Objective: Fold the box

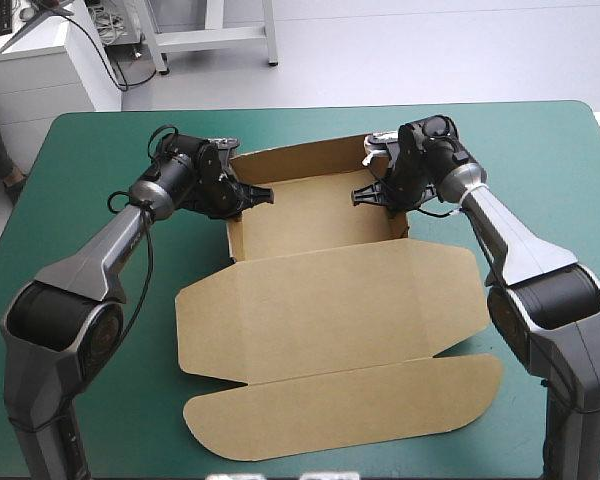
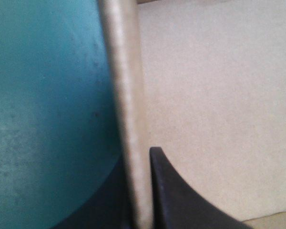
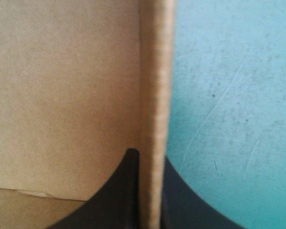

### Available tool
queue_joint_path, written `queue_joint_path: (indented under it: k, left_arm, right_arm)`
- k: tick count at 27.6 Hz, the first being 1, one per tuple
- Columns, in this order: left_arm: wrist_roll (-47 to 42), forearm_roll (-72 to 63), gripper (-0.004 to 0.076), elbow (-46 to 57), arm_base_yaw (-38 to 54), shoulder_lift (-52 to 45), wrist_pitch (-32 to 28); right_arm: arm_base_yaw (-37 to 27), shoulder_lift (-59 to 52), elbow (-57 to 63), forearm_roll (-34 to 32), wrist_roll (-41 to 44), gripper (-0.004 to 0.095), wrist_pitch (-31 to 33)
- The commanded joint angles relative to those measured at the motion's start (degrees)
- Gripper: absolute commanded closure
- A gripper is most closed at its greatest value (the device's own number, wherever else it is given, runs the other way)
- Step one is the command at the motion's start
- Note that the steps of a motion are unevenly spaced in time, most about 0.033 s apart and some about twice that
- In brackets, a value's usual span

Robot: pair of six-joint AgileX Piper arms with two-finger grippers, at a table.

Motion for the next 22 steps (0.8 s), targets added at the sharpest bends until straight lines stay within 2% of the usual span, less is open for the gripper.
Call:
queue_joint_path:
  k: [1,6,8,11,13,16,18,20,22]
  left_arm:
    - [2.50,-3.47,0.0732,-1.19,-0.80,-0.57,-2.60]
    - [8.93,-5.79,0.0731,-1.19,-0.80,2.13,-2.70]
    - [8.93,-5.87,0.0723,-1.19,-0.80,2.13,-3.13]
    - [10.22,-5.87,0.0643,-1.41,-0.80,2.13,-2.54]
    - [11.91,-6.89,0.0525,-2.03,-0.80,2.13,-0.63]
    - [11.91,-7.01,0.0322,-3.49,-0.80,2.13,0.36]
    - [11.59,-7.01,0.0244,-4.69,-0.80,2.13,0.81]
    - [10.83,-7.01,0.0226,-5.96,-0.80,2.13,1.47]
    - [10.68,-6.90,0.0227,-7.47,-0.80,2.13,2.58]
  right_arm:
    - [-0.67,-2.00,-2.13,2.33,-1.18,0.0921,-5.01]
    - [-0.80,-1.10,-2.13,-0.44,-2.72,0.0921,-6.01]
    - [-0.80,-1.10,-2.13,-0.92,-2.72,0.0921,-6.44]
    - [-0.88,-1.10,-2.13,-0.79,-3.79,0.0911,-6.32]
    - [-0.88,-1.10,-2.13,-0.44,-5.38,0.0873,-5.94]
    - [-0.88,-1.10,-2.23,-0.44,-5.50,0.0727,-5.34]
    - [-0.88,-1.10,-2.59,-0.44,-5.50,0.0601,-4.52]
    - [-0.88,-1.10,-3.32,-0.44,-5.27,0.0500,-3.78]
    - [-0.88,-1.10,-4.59,-0.44,-5.27,0.0445,-2.85]
